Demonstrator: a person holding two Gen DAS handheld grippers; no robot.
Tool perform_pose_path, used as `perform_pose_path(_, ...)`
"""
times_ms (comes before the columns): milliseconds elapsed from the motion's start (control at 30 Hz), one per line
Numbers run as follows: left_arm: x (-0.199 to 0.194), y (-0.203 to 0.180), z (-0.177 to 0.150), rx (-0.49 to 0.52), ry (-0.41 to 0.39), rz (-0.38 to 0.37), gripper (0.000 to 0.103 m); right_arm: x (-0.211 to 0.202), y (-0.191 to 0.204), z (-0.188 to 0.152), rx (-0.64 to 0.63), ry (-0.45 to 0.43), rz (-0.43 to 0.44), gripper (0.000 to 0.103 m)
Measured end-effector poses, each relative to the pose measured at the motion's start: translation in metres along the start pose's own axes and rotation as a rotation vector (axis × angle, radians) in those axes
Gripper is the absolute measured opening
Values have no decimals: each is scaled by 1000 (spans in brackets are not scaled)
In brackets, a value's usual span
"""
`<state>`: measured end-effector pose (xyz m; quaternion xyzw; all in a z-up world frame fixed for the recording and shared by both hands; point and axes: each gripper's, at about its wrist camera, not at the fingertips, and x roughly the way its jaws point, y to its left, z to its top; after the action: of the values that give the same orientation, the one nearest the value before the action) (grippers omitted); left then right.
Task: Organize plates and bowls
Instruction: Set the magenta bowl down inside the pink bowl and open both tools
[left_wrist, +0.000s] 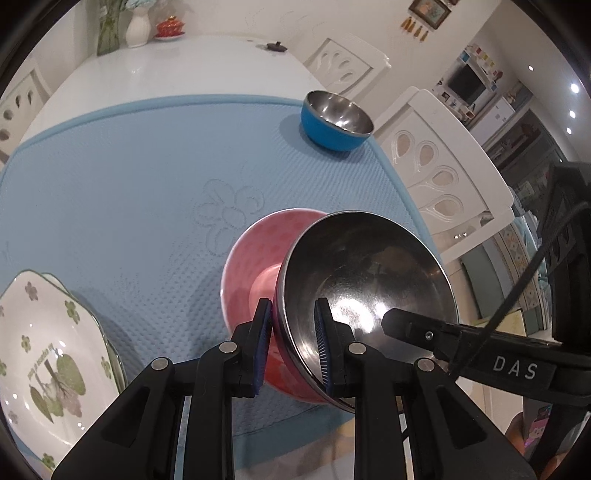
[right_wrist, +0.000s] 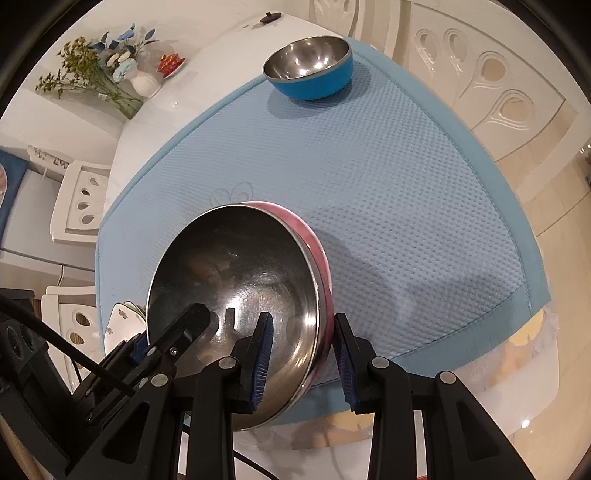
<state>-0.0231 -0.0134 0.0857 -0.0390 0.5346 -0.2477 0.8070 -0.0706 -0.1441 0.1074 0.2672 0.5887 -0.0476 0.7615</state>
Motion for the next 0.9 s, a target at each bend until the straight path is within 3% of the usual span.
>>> perform_pose_path(300,-7,13,-7,-33,-19,55,26,3,7,-4,-24,11,22,32)
perform_pose_path(433,-11,19,-12,-63,-17,23,26,-1,11,-6,-38,2,32,32)
perform_pose_path(667,-9,14,-16,-26,-14,87,26,-6,18,-14,-52,-6,42,32)
perform_pose_path(900,-16,14,-24,-38,-16,70,26,-15,17,-24,-44,-15,47,32)
